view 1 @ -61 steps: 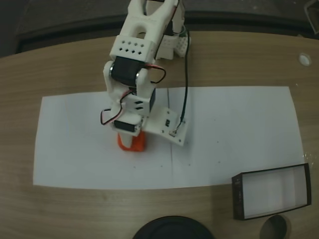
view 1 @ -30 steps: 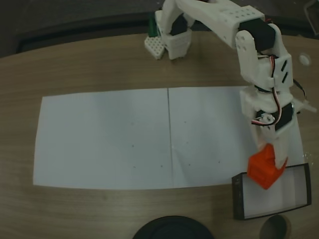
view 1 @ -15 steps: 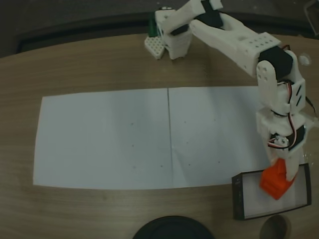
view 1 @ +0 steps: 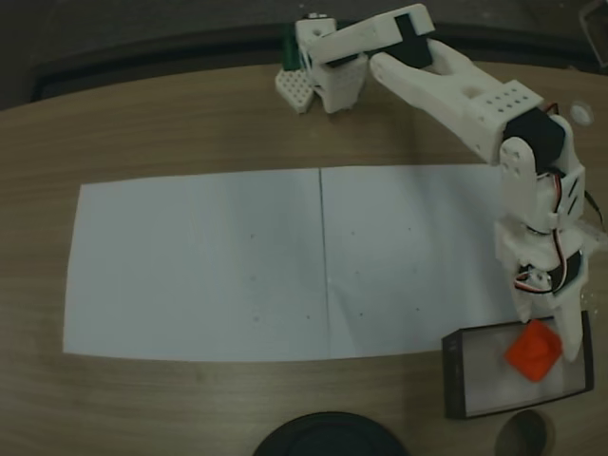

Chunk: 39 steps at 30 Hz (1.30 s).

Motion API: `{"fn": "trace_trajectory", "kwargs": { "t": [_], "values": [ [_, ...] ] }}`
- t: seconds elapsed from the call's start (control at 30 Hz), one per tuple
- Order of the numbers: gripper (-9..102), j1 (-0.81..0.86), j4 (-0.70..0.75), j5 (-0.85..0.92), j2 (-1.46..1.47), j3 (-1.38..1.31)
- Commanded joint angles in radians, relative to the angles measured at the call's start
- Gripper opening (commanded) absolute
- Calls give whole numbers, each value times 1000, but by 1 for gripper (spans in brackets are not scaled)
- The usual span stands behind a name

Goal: Grab a orange square and put it in the box.

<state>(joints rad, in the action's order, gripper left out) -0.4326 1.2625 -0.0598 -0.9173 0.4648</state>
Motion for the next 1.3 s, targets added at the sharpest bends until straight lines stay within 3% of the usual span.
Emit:
{"fn": "trace_trajectory", "kwargs": {
  "t": [0.0,0.13,0.27,0.4,0.53,0.67,0.8,1.03,1.27],
  "values": [
    [31,9,18,-6,-52,-87],
    [22,28,66,-6,-52,-152],
    [-1,120,236,0,-55,-339],
    [0,282,469,21,-114,-580],
    [-1,495,486,23,-327,-591],
    [-1,650,480,41,-678,-397],
    [-1,704,479,81,-1035,-117],
    [0,634,466,81,-1600,350],
    [0,572,465,81,-1960,747]
  ]
}}
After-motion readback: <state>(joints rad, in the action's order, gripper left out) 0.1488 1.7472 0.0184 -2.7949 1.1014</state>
